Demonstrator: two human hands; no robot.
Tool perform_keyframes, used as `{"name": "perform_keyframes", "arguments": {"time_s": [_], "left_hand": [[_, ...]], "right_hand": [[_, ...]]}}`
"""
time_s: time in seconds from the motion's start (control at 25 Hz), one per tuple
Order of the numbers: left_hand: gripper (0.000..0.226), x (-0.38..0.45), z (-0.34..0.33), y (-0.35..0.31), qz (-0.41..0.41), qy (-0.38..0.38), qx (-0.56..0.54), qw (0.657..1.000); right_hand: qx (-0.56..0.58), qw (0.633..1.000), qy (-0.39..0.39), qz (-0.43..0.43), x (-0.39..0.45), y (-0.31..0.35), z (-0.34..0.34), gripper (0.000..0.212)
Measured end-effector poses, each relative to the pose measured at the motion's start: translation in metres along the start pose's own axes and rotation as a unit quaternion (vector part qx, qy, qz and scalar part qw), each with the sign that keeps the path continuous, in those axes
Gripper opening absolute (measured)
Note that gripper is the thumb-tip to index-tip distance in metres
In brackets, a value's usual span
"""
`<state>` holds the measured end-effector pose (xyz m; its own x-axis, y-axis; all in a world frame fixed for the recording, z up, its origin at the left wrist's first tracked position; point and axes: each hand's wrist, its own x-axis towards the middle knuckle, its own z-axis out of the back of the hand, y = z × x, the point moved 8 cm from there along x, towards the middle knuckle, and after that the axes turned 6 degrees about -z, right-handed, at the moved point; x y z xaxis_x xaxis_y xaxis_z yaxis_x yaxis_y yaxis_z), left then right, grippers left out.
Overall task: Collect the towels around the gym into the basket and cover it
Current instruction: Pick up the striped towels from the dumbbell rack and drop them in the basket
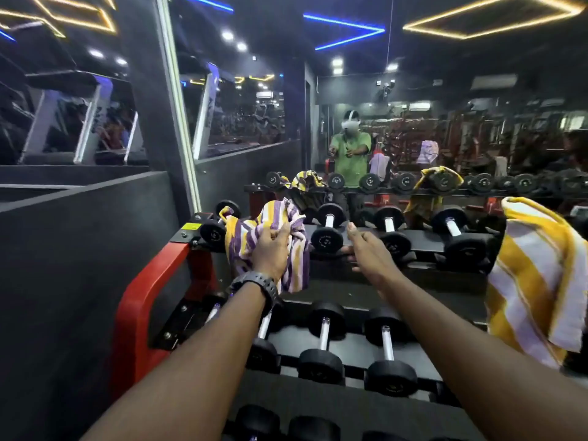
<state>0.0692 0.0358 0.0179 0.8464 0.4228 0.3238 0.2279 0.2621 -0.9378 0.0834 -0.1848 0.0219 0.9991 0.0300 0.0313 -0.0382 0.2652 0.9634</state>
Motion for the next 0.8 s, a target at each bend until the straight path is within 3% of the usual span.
{"name": "perform_keyframes", "arguments": {"time_s": [0.08, 0.24, 0.4, 0.48, 0.56, 0.64, 0.72, 0.8], "left_hand": [[0.064, 0.051, -0.012, 0.03, 0.026, 0.005, -0.011, 1.0], [0.031, 0.156, -0.032, 0.087, 0.06, 0.012, 0.012, 0.998], [0.033, 0.244, -0.044, 0.143, 0.081, -0.05, 0.065, 0.993], [0.05, 0.282, -0.048, 0.173, 0.081, -0.07, 0.157, 0.982], [0.081, 0.314, -0.055, 0.205, 0.066, -0.049, 0.254, 0.964], [0.112, 0.33, -0.062, 0.237, 0.094, -0.019, 0.273, 0.957], [0.115, 0.341, -0.071, 0.264, 0.101, -0.025, 0.26, 0.96], [0.098, 0.344, -0.072, 0.269, 0.054, -0.045, 0.282, 0.957]], "right_hand": [[-0.001, 1.0, -0.012, -0.016, 0.051, -0.006, -0.015, 0.053], [-0.019, 0.999, -0.013, -0.043, 0.141, -0.024, -0.044, 0.05], [-0.018, 0.998, 0.005, -0.058, 0.201, -0.058, -0.062, 0.039], [-0.024, 0.998, 0.003, -0.064, 0.23, -0.076, -0.066, 0.037], [-0.022, 0.997, 0.002, -0.068, 0.254, -0.093, -0.07, 0.038], [-0.022, 0.997, 0.005, -0.075, 0.268, -0.105, -0.076, 0.041], [-0.025, 0.997, 0.006, -0.072, 0.284, -0.115, -0.085, 0.043], [-0.023, 0.997, 0.005, -0.071, 0.3, -0.119, -0.093, 0.045]]}}
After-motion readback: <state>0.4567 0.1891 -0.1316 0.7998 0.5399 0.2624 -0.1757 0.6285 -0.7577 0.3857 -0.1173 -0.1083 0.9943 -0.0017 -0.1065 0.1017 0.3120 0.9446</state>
